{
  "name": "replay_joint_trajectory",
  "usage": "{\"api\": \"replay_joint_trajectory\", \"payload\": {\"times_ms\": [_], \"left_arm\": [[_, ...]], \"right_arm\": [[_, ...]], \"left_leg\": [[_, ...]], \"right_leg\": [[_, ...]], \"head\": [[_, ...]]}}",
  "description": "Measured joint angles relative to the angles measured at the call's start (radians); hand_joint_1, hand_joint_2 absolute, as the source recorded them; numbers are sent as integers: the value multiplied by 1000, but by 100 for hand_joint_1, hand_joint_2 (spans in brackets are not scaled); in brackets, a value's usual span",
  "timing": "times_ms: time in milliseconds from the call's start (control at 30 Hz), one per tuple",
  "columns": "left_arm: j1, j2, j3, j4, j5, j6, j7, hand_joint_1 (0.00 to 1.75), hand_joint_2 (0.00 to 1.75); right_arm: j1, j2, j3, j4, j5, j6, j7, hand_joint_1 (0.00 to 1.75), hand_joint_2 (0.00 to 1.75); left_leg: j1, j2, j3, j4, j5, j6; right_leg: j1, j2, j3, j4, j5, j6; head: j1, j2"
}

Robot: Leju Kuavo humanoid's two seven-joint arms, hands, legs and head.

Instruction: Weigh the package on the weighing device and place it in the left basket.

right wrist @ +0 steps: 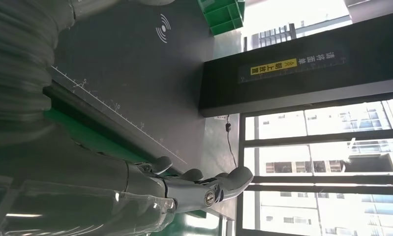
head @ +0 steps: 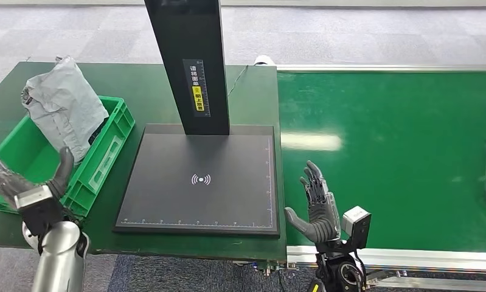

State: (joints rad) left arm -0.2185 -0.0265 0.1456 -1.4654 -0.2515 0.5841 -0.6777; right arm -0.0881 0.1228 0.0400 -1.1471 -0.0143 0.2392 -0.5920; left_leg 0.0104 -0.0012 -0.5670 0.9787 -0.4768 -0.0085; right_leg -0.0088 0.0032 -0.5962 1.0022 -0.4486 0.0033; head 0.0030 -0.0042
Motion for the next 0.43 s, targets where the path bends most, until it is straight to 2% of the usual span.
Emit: {"api": "replay_joint_trajectory", "payload": {"times_ms": [100,267,433], "left_arm": [[30,-6,-14,-20,-8,-1,21,0,175],[32,-10,-24,-12,-8,-43,32,0,175],[58,-30,-87,-13,-33,-157,54,0,175]], "right_arm": [[0,0,-1,0,0,0,0,0,175],[4,0,-2,-1,0,0,-2,0,175],[12,0,-3,-7,-1,0,-3,0,175]], "left_leg": [[0,0,0,0,0,0],[0,0,1,0,0,0],[0,0,1,0,0,0]], "right_leg": [[0,0,0,0,0,0],[0,0,1,0,0,0],[0,0,1,0,0,0]], "head": [[0,0],[0,0],[0,0]]}}
